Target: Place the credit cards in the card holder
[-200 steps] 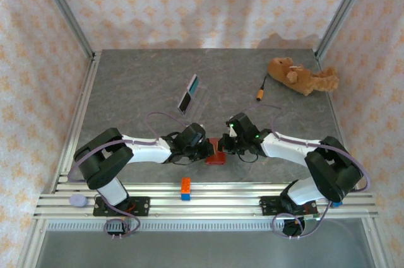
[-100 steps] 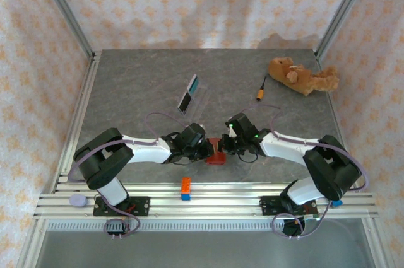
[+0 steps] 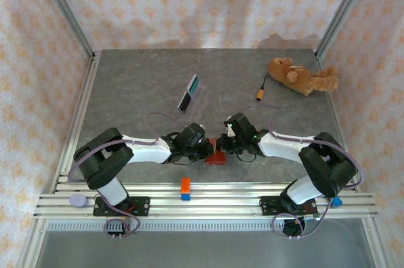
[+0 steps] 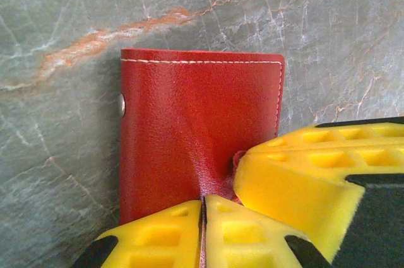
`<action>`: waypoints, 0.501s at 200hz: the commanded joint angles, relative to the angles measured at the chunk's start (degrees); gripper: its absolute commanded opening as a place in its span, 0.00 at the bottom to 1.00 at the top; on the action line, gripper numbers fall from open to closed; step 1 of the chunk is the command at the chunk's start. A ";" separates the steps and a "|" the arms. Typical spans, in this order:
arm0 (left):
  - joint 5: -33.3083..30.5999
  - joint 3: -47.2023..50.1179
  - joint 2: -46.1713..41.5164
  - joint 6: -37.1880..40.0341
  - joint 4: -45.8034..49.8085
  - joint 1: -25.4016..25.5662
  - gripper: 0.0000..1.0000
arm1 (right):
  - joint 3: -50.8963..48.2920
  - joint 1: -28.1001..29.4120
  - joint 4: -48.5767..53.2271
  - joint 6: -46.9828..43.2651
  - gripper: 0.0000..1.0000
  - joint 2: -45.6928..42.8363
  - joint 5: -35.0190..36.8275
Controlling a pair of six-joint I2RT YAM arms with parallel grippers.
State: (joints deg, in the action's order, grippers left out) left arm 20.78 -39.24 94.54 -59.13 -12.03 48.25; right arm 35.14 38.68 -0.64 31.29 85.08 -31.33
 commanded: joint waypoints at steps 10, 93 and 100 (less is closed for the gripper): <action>-1.11 1.80 1.09 -0.37 1.84 -0.63 0.12 | -3.46 -0.21 3.17 -1.14 0.00 2.29 4.60; -1.14 1.89 1.32 -0.39 1.84 -1.01 0.11 | -0.64 -0.26 9.22 -0.79 0.00 -5.97 3.04; -1.16 1.80 1.28 -0.37 1.85 -1.02 0.11 | -0.15 -0.22 9.62 -0.70 0.00 -6.50 2.95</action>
State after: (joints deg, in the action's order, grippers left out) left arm 20.84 -38.87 94.54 -59.13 -12.93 48.21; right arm 33.87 38.63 2.46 31.29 80.88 -29.80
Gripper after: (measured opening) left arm 0.115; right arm 0.046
